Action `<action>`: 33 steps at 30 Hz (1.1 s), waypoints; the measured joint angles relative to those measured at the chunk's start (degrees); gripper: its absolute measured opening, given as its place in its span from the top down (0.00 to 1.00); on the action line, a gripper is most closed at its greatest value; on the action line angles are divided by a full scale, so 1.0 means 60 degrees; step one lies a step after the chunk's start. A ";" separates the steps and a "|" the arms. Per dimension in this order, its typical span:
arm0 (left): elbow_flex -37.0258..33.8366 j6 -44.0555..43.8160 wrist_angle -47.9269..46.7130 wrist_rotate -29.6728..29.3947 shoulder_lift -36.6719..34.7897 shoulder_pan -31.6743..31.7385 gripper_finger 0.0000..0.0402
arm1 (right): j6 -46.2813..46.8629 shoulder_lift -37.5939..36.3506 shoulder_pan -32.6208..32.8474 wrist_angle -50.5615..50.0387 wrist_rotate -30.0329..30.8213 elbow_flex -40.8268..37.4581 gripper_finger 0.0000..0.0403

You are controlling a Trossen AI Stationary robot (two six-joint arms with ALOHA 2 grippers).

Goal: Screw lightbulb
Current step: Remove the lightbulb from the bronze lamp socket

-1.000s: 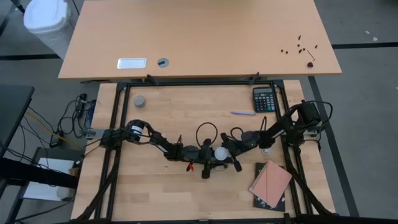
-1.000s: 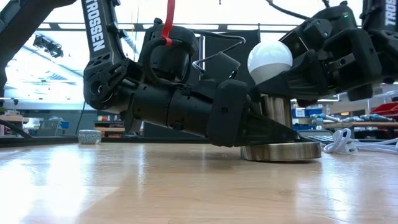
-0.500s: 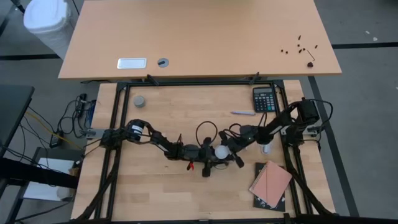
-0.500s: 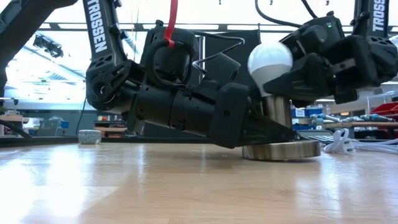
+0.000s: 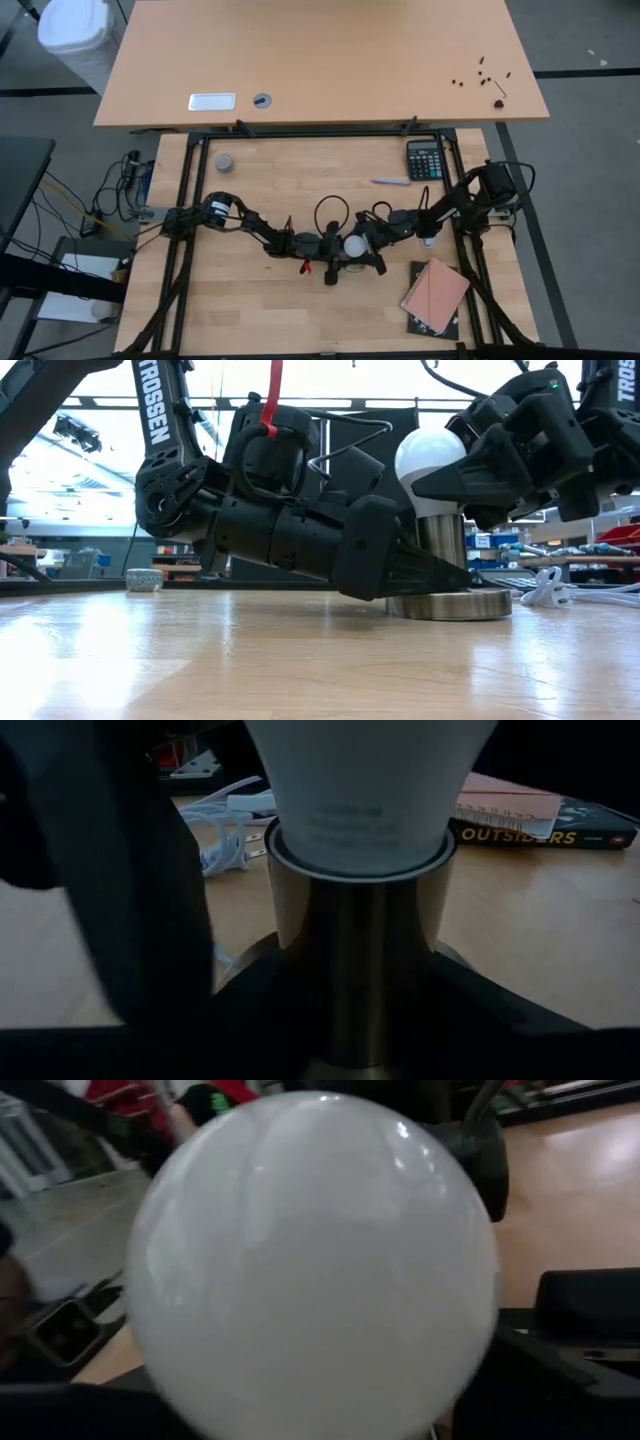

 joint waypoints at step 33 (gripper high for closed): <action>0.0004 -0.0333 -0.0033 -0.0284 0.0000 -0.0004 0.53 | 0.0037 0.0004 0.3222 -0.2364 0.9050 0.1807 0.17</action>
